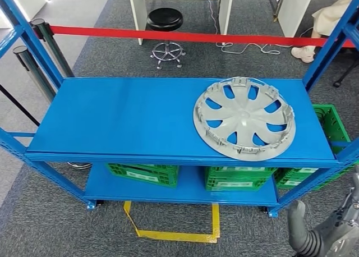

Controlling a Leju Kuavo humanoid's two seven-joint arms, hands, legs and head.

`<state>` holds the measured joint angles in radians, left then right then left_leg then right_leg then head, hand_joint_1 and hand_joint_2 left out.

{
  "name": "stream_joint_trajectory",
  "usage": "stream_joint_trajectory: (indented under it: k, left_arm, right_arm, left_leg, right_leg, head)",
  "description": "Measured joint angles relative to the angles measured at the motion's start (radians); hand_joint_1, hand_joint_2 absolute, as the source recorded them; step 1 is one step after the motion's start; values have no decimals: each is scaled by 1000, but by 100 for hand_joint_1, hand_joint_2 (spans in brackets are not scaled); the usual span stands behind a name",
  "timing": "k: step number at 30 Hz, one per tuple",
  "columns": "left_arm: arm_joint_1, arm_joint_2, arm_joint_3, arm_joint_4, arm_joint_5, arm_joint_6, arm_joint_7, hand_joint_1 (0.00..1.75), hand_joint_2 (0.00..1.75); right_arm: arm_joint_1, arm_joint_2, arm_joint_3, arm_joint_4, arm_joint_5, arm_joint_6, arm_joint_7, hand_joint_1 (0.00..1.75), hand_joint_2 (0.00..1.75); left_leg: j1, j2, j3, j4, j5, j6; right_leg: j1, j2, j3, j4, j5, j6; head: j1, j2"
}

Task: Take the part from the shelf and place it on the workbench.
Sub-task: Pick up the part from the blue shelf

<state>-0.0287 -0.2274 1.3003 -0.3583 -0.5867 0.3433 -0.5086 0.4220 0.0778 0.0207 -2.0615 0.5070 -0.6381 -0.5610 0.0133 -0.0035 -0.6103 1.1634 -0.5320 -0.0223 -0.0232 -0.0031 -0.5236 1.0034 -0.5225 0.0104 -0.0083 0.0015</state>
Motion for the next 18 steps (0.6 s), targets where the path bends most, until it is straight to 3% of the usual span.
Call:
stream_joint_trajectory:
  k: [1, 3, 7, 9, 11, 12, 13, 14, 16, 18]
  left_arm:
    - [-1, 0, 2, 0, 1, 6, 2, 0, 0]
    - [-4, -1, 4, 0, 1, 14, 5, 0, 0]
    - [-2, -1, 8, 0, -6, 7, 7, 0, 0]
    - [-3, 0, 8, 0, -20, -3, 4, 0, 0]
    - [-4, 0, 8, 1, -33, -2, 3, 0, 0]
    - [-4, 0, 8, 2, -37, 0, 4, 0, 0]
    - [-4, 0, 8, 2, -40, 3, 4, 0, 0]
    - [-4, 0, 8, 3, -42, 4, 5, 0, 0]
    - [-4, 1, 8, 4, -43, 5, 6, 0, 0]
    - [-4, 1, 8, 6, -44, 5, 8, 0, 0]
  right_arm:
    - [0, 0, 0, 0, 0, 0, -1, 0, 0]
    - [-1, 0, 0, 0, 1, -1, -2, 0, 0]
    - [-2, 0, 0, -1, 0, -2, -4, 0, 0]
    - [-2, 0, 0, -3, -3, -2, -5, 0, 0]
    - [-2, 0, 1, -3, -4, -2, -6, 0, 0]
    - [-1, 0, 1, -3, -4, -2, -6, 0, 0]
    - [-1, 0, 1, -3, -4, -2, -6, 0, 0]
    - [-1, 0, 1, -3, -4, -1, -6, 0, 0]
    - [-2, 0, 1, -3, -4, -1, -6, 0, 0]
    - [-3, 0, 1, -3, -4, -1, -6, 0, 0]
  left_leg:
    - [-1, 0, 30, -66, 27, 2]
    - [-4, 0, 59, -135, 41, 9]
    - [-3, 0, 59, -149, 41, 34]
    - [-2, 1, 59, -154, 44, 45]
    - [-5, 1, 58, -153, 43, 51]
    - [-7, 1, 59, -153, 42, 52]
    - [-9, 1, 61, -153, 41, 53]
    - [-10, 0, 63, -153, 40, 53]
    - [-13, -1, 69, -152, 37, 50]
    - [-16, -1, 68, -150, 33, 42]
  right_leg:
    - [1, 1, 1, 1, -3, 4]
    - [4, 1, -1, 3, -6, 16]
    - [3, 2, -10, 15, -18, 36]
    - [3, 2, -55, 106, -70, 40]
    - [4, 2, -126, 246, -124, 41]
    - [4, 2, -149, 287, -129, 40]
    - [4, 2, -154, 290, -114, 39]
    - [4, 2, -139, 252, -82, 35]
    - [7, 1, -74, 110, -12, 25]
    - [11, 2, -28, 20, 10, 16]
  head:
    - [-1, 0]
    - [-1, 0]
    - [3, 0]
    - [8, 0]
    - [12, 0]
    - [12, 0]
    - [12, 0]
    - [12, 0]
    - [12, 0]
    - [11, 0]
